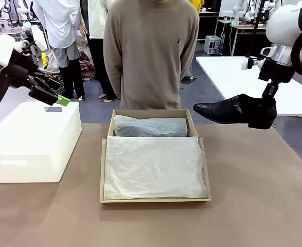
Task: Pack the shoes into the box.
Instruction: Place the other shoe of the Shoes into the Shoes Box.
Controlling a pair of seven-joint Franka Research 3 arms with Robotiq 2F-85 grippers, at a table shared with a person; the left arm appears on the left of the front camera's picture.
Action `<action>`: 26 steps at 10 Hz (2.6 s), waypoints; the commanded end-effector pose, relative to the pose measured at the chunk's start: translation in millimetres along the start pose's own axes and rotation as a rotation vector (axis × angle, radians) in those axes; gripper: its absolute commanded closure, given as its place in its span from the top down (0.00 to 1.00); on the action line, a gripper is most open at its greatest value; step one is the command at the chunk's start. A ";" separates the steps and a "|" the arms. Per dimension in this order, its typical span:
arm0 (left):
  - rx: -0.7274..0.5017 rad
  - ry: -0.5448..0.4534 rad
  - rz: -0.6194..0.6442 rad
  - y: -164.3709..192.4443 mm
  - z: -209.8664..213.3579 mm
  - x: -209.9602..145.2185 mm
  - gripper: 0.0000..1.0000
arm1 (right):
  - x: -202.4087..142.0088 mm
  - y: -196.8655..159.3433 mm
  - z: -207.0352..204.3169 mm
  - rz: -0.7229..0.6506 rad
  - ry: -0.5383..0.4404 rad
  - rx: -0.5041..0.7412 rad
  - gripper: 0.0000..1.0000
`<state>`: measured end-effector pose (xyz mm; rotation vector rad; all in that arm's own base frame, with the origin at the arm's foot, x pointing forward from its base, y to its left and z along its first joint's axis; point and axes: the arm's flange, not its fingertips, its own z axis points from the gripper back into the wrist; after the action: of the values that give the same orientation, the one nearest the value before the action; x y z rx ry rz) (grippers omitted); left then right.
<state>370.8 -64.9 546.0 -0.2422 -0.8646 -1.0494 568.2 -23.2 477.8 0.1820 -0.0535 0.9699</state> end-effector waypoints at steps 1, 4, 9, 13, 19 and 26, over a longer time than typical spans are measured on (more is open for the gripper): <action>-0.010 -0.011 -0.010 1.4 -0.3 -1.9 1.00 | 17.0 12.4 8.1 -0.064 -0.024 -0.028 0.00; -0.010 -0.011 -0.010 1.4 -0.3 -1.9 1.00 | 46.1 45.5 27.8 -0.238 -0.032 -0.088 0.00; -0.010 -0.011 -0.010 1.4 -0.3 -1.9 1.00 | 85.8 91.8 26.0 -0.516 0.066 -0.200 0.00; -0.010 -0.011 -0.010 1.4 -0.3 -1.9 1.00 | 87.7 88.5 22.7 -0.492 0.047 -0.180 0.00; -0.010 -0.011 -0.010 1.4 -0.3 -1.9 1.00 | 98.5 96.6 20.0 -0.544 0.049 -0.205 0.00; -0.010 -0.011 -0.010 1.4 -0.3 -1.9 1.00 | 139.7 170.0 27.8 -0.979 0.040 -0.260 0.00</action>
<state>370.8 -64.8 545.9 -0.2422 -0.8642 -1.0491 511.8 170.5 539.0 -0.0122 -0.0315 0.0490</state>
